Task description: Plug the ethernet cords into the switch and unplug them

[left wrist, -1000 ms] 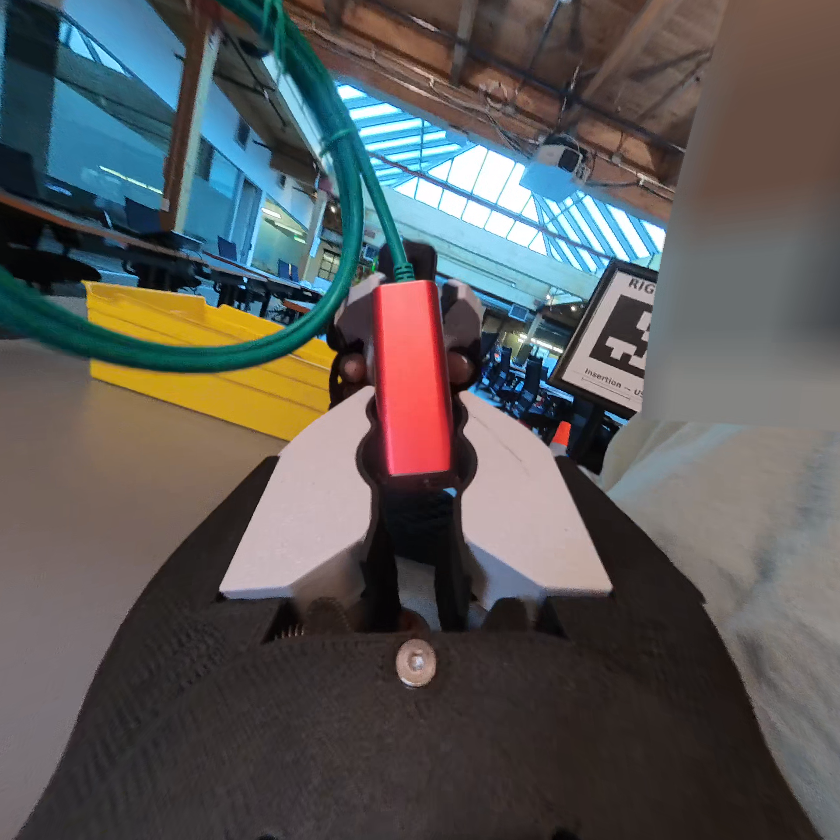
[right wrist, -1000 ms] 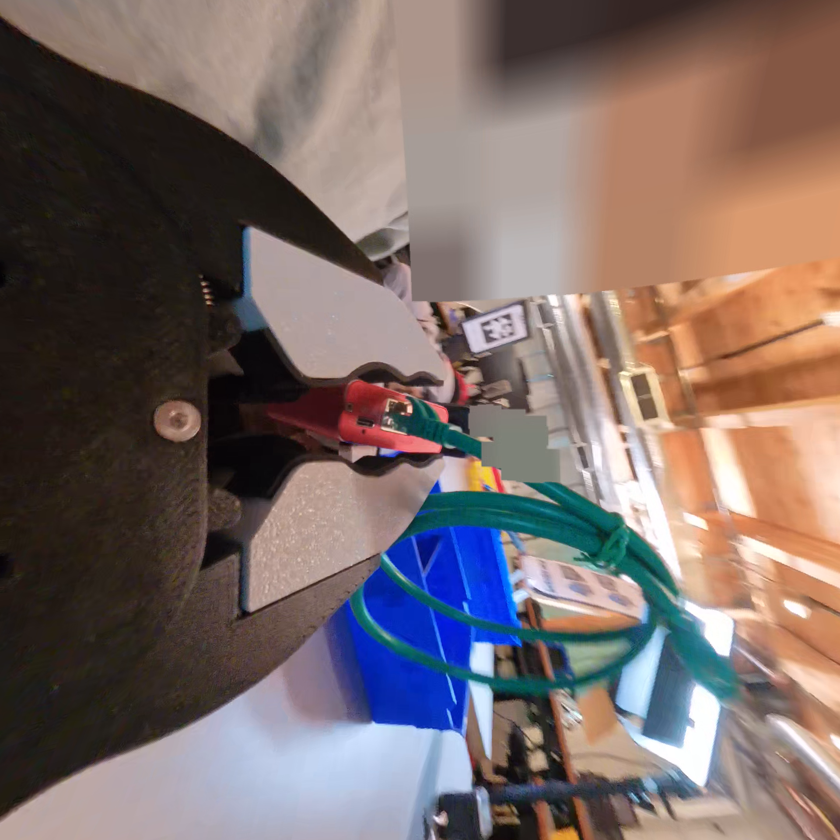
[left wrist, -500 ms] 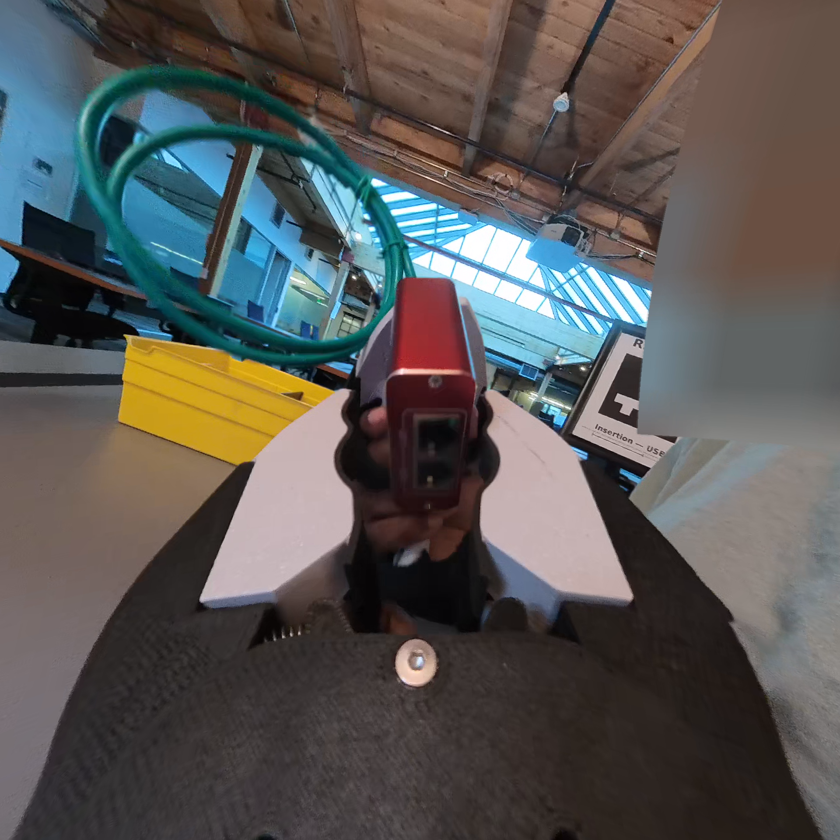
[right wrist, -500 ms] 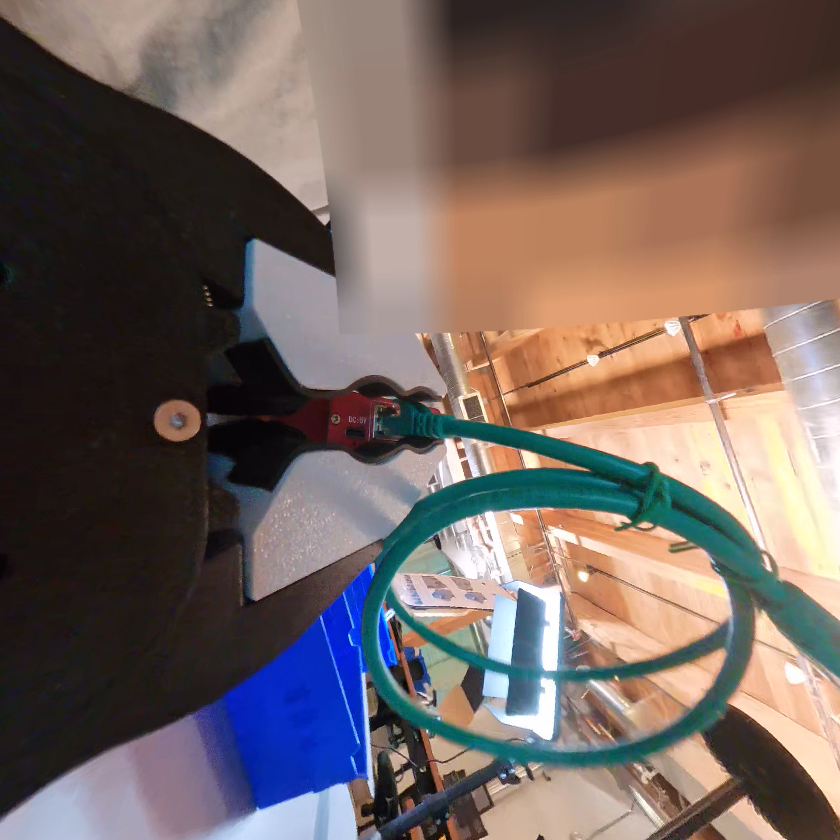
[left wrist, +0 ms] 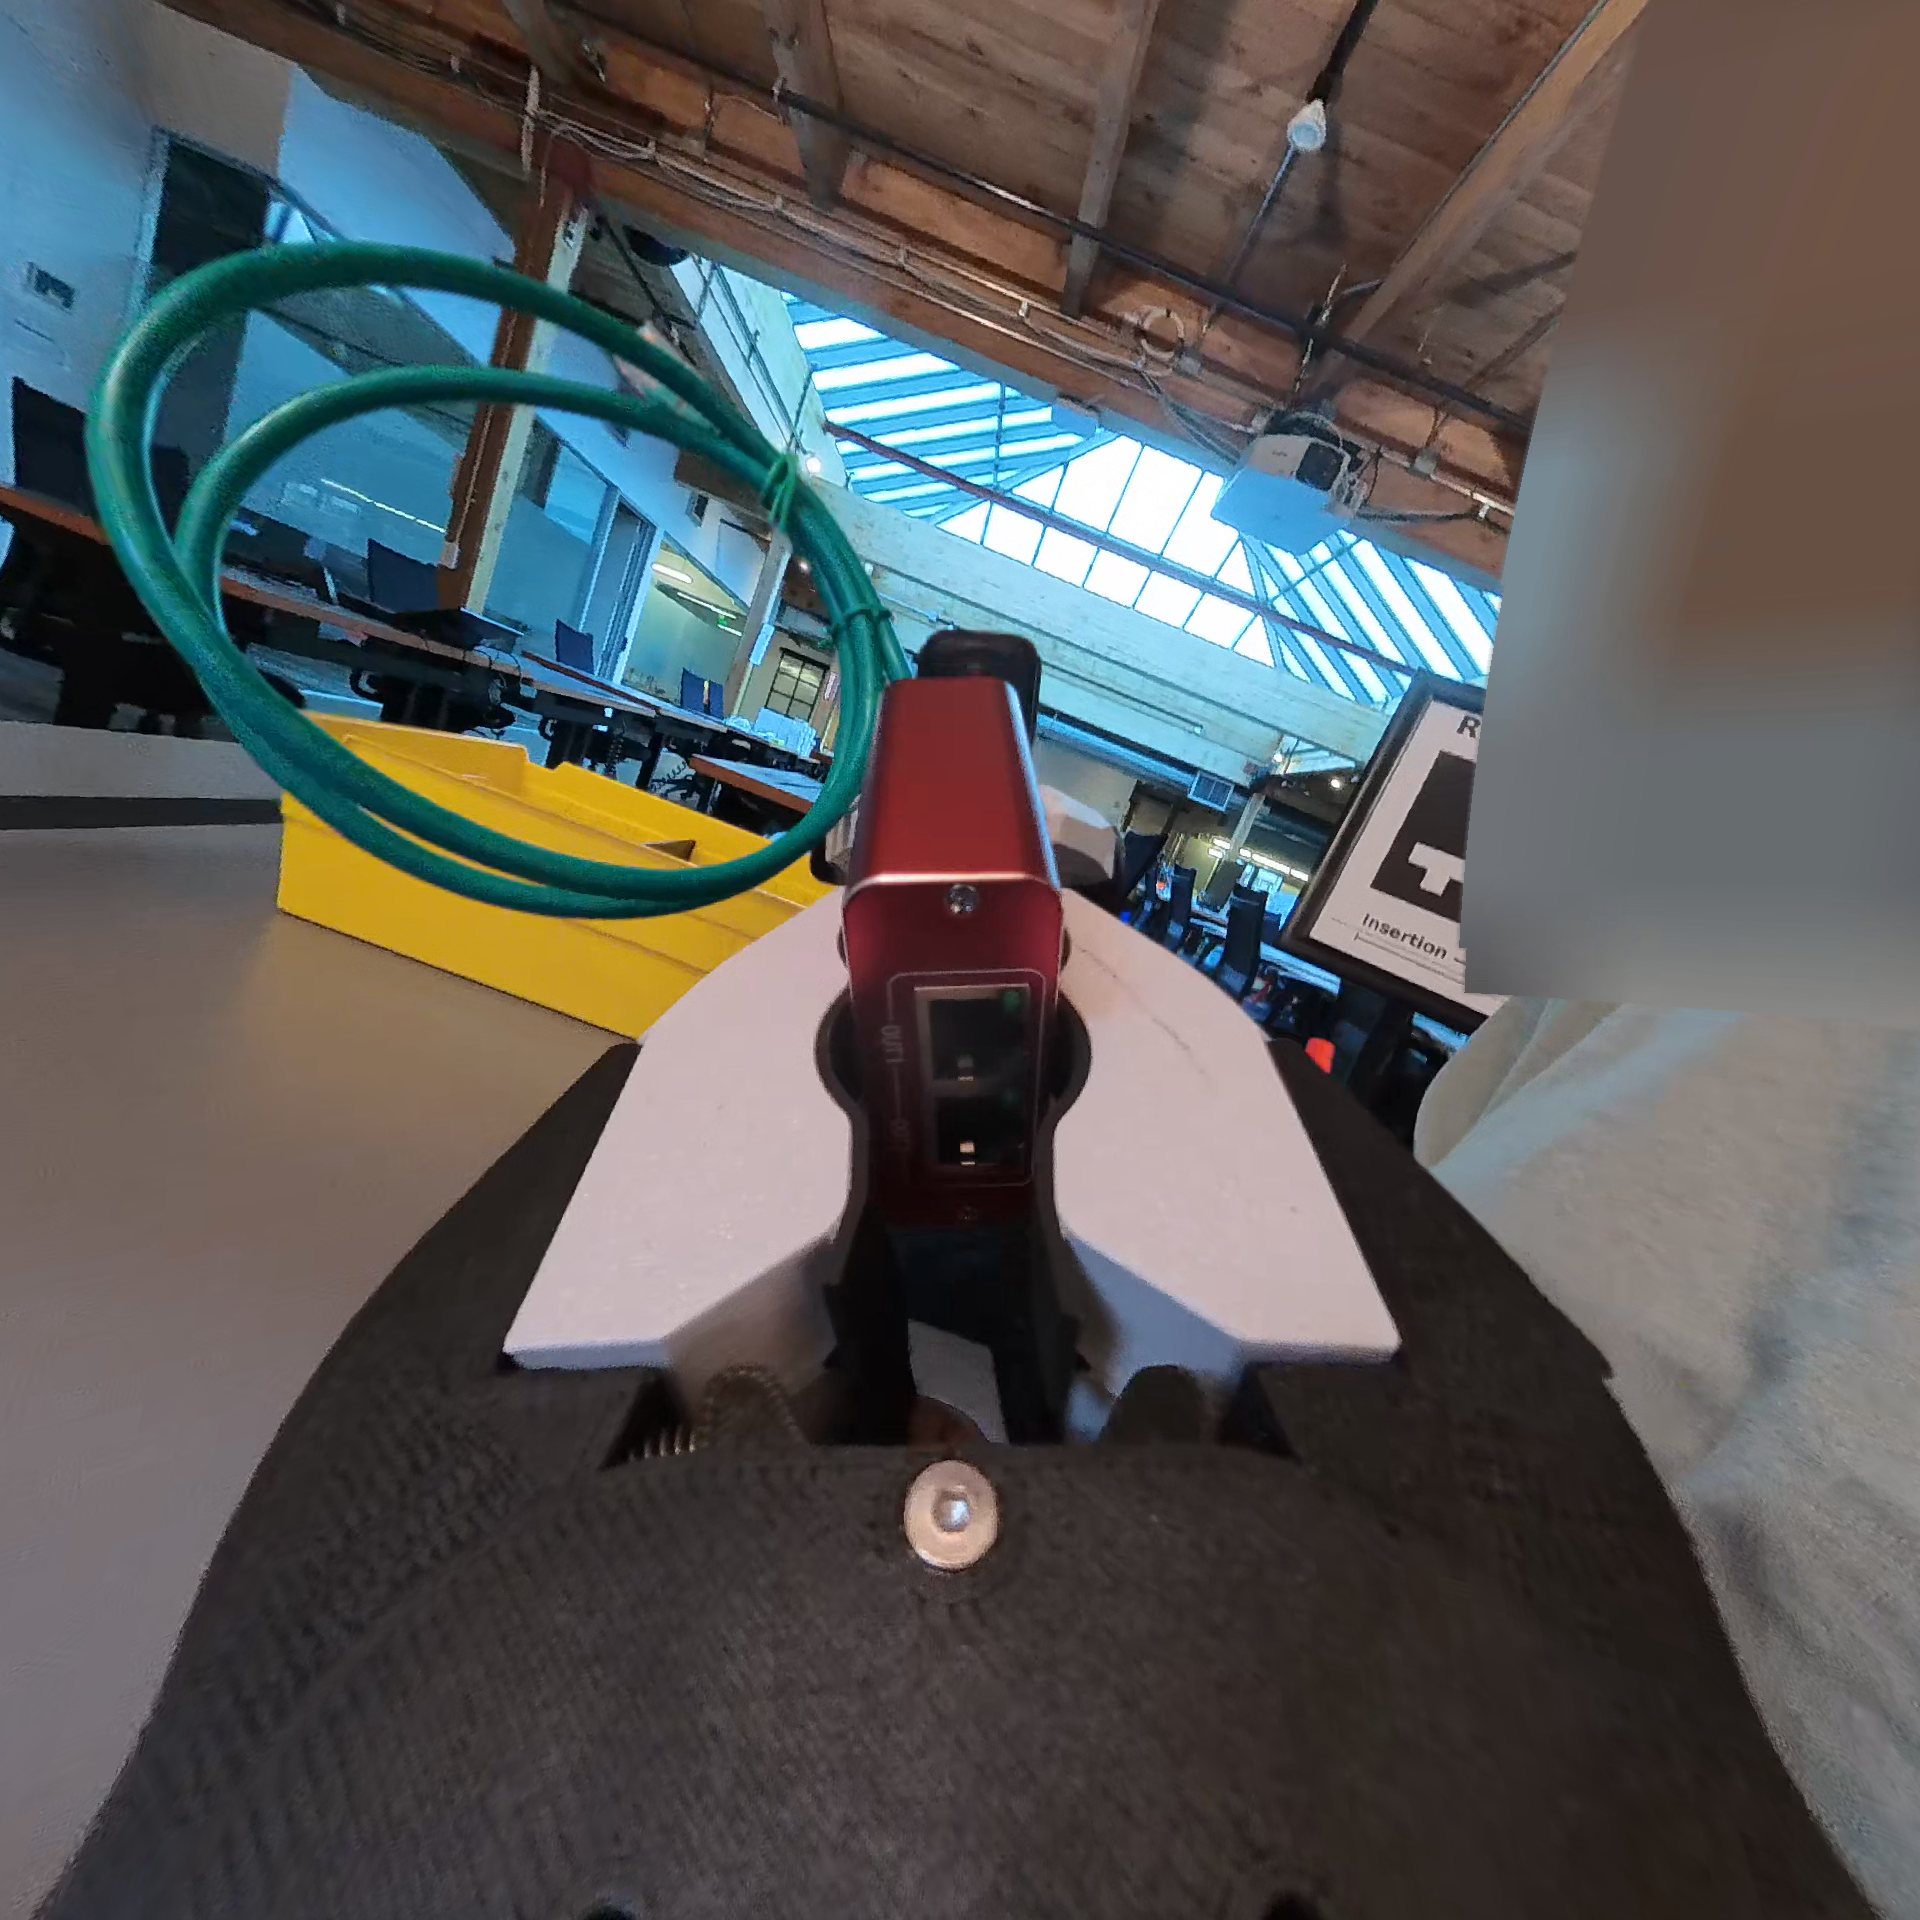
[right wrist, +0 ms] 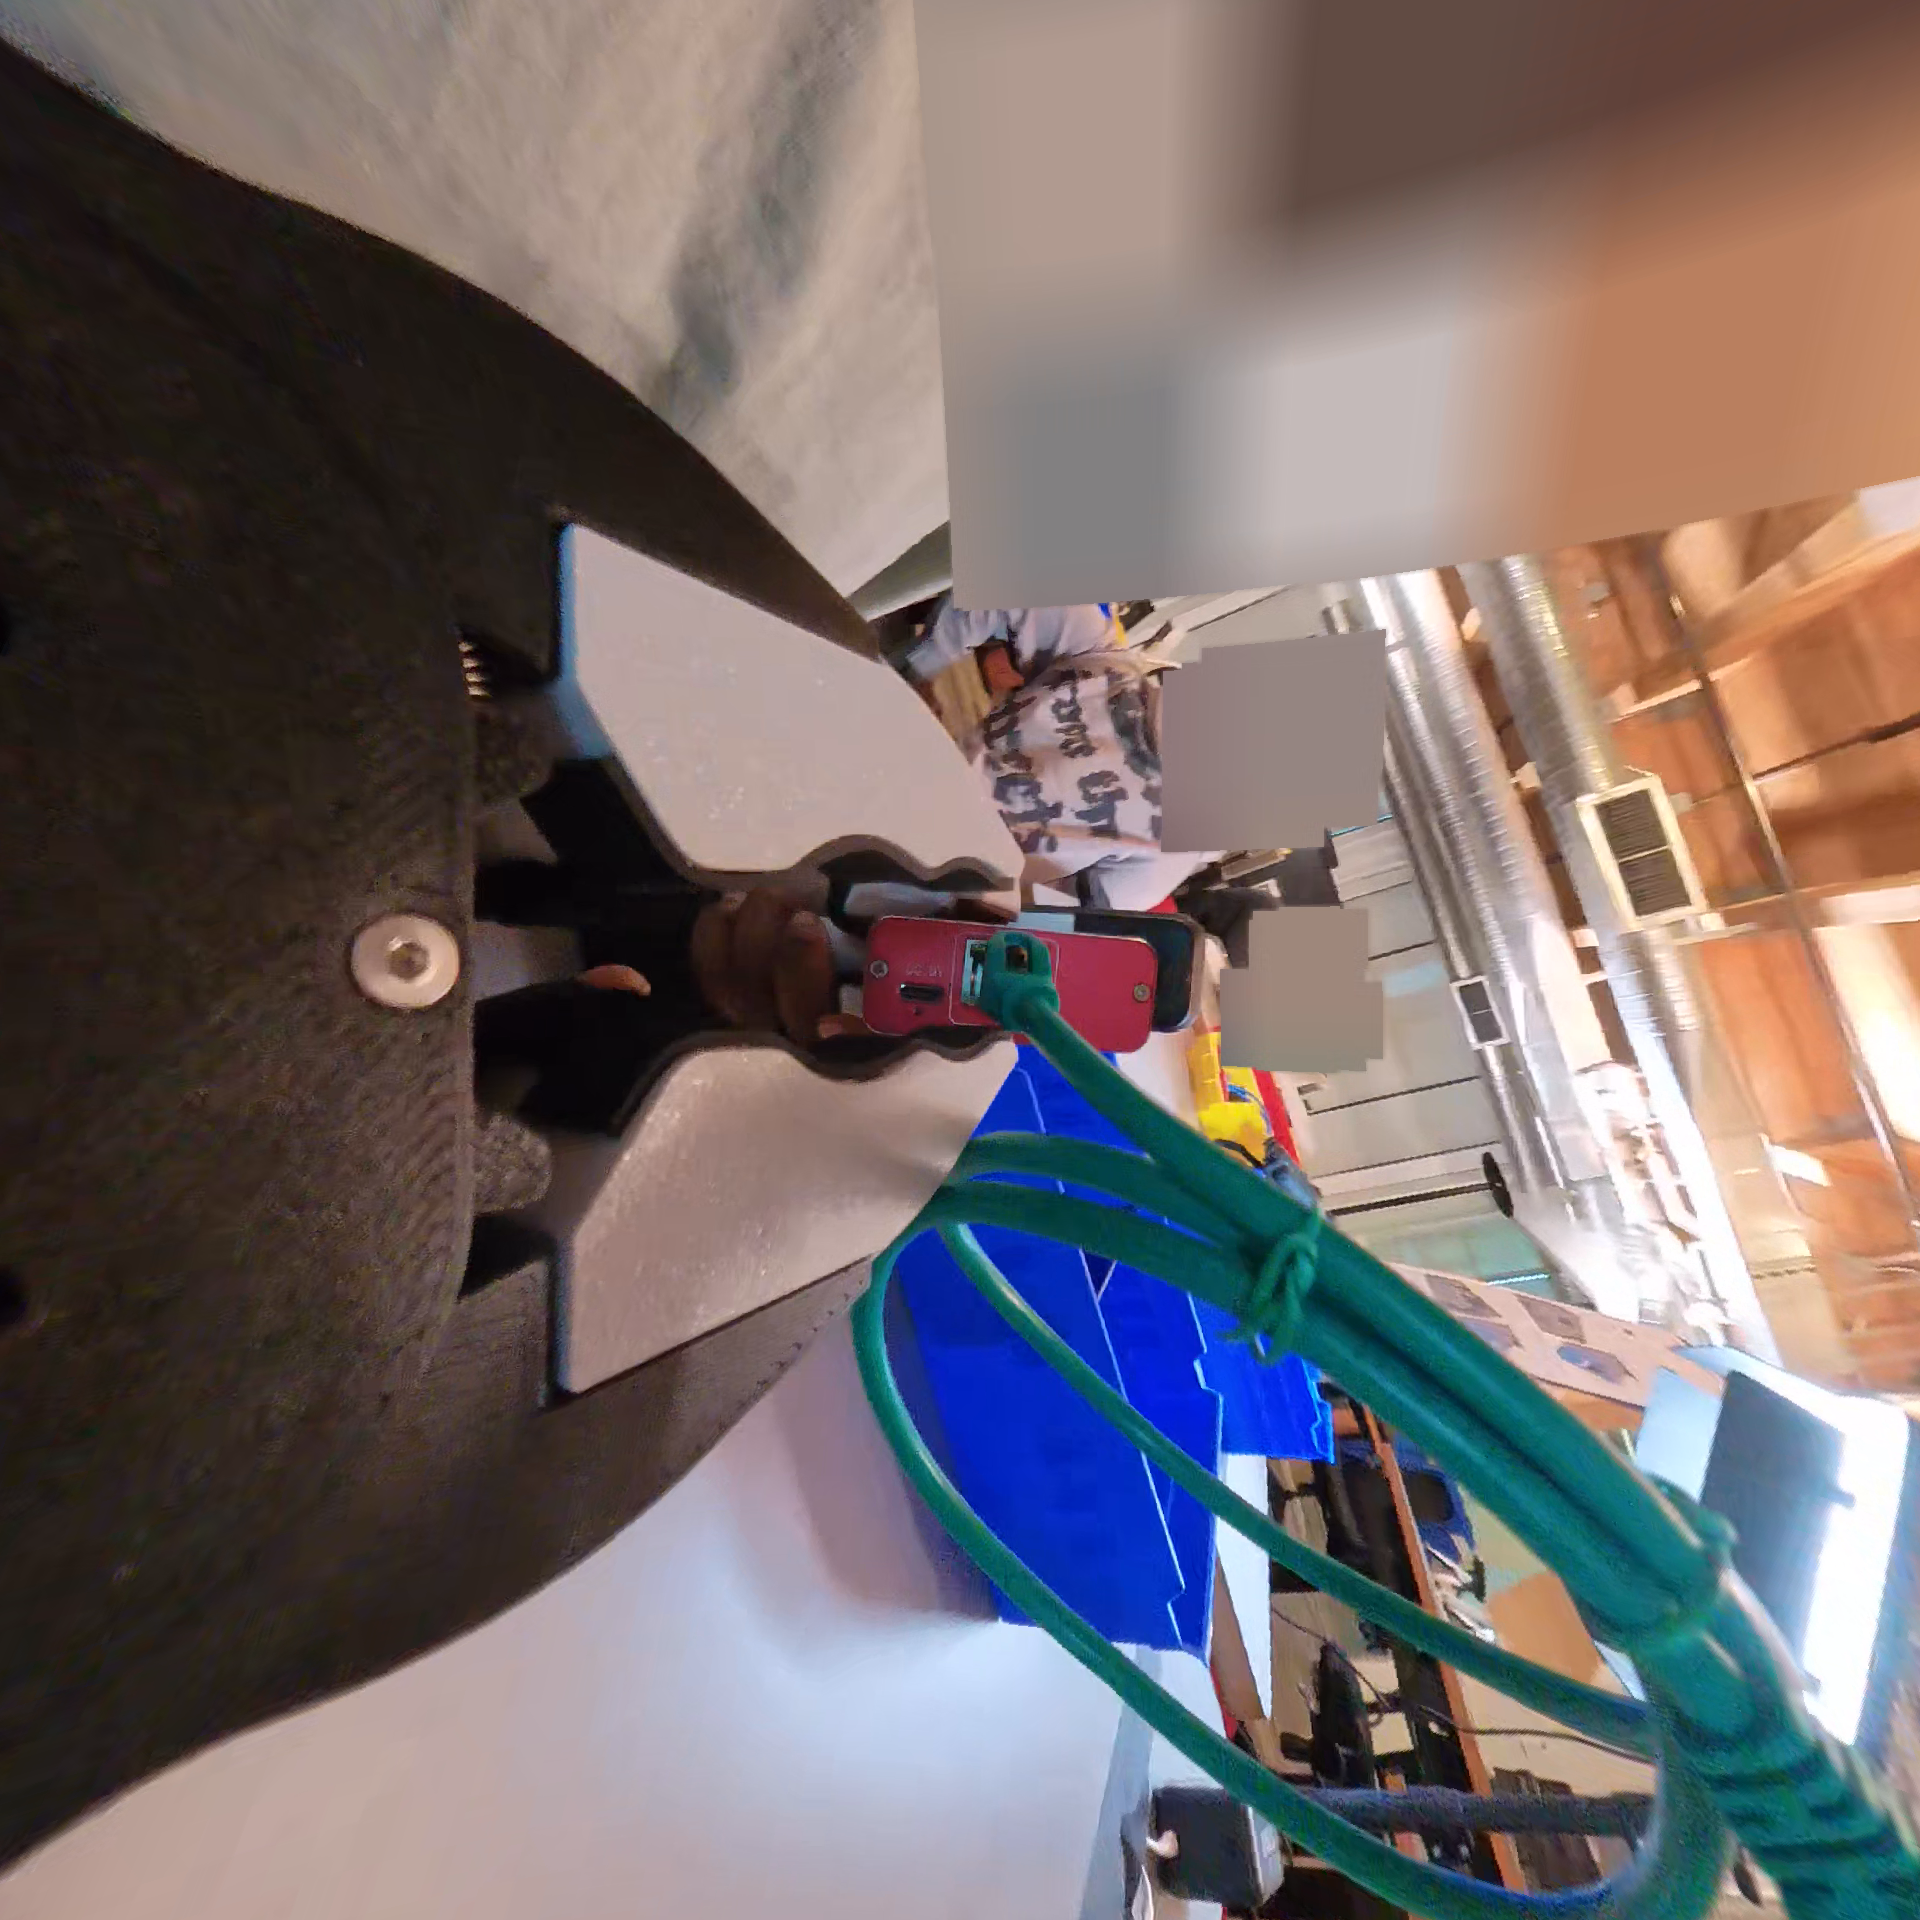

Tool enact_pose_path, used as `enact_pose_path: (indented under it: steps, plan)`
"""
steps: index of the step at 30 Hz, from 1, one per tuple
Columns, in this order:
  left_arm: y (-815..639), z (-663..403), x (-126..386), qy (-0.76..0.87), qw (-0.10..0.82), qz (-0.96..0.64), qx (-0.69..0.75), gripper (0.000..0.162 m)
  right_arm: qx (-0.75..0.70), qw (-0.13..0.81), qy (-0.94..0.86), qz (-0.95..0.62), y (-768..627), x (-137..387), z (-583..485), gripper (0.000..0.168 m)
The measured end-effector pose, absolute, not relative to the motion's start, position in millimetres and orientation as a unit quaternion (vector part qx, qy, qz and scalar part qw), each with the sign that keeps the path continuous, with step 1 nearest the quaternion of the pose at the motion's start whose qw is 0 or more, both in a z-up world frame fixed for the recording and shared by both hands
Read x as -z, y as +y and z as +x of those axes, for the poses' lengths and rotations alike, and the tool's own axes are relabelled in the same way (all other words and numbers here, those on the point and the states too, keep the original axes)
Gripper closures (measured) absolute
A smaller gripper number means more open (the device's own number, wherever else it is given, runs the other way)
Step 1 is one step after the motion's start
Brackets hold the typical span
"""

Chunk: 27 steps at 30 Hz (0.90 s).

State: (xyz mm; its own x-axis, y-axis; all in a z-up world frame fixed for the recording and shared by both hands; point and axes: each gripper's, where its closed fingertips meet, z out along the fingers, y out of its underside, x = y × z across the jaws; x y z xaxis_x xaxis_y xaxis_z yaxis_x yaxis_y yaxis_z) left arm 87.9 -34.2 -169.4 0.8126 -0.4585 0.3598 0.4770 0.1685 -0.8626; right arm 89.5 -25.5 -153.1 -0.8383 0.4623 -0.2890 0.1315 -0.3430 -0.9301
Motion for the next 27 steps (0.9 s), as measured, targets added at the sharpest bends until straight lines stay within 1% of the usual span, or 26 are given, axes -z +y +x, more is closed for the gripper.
enact_pose_path:
  steps: [2, 7, 15, 19, 23, 27]
  plan:
    - [-33.3, 90.8, 171.0, 0.002, 0.762, -0.575, 0.298, 0.134, -0.769, 0.106, -0.574, -0.263, -24.4, 153.8, 90.8, 0.148]
    - [-30.6, 95.0, 175.8, 0.016, 0.756, -0.592, 0.28, 0.134, -0.758, 0.117, -0.589, -0.255, -24.6, 157.1, 90.9, 0.15]
    - [-28.1, 93.6, 180.7, 0.012, 0.75, -0.604, 0.269, 0.134, -0.724, 0.174, -0.623, -0.238, -22.7, 163.6, 90.3, 0.149]
    - [-27.1, 89.6, 182.2, 0.008, 0.759, -0.609, 0.231, 0.134, -0.695, 0.249, -0.637, -0.224, -21.3, 166.2, 85.4, 0.149]
    - [-26.6, 88.7, 181.6, 0.012, 0.766, -0.611, 0.2, 0.134, -0.697, 0.306, -0.611, -0.218, -20.5, 164.8, 84.1, 0.149]
    - [-27.2, 90.2, 179.1, 0.013, 0.77, -0.603, 0.207, 0.134, -0.699, 0.368, -0.574, -0.218, -20.3, 160.2, 85.9, 0.149]
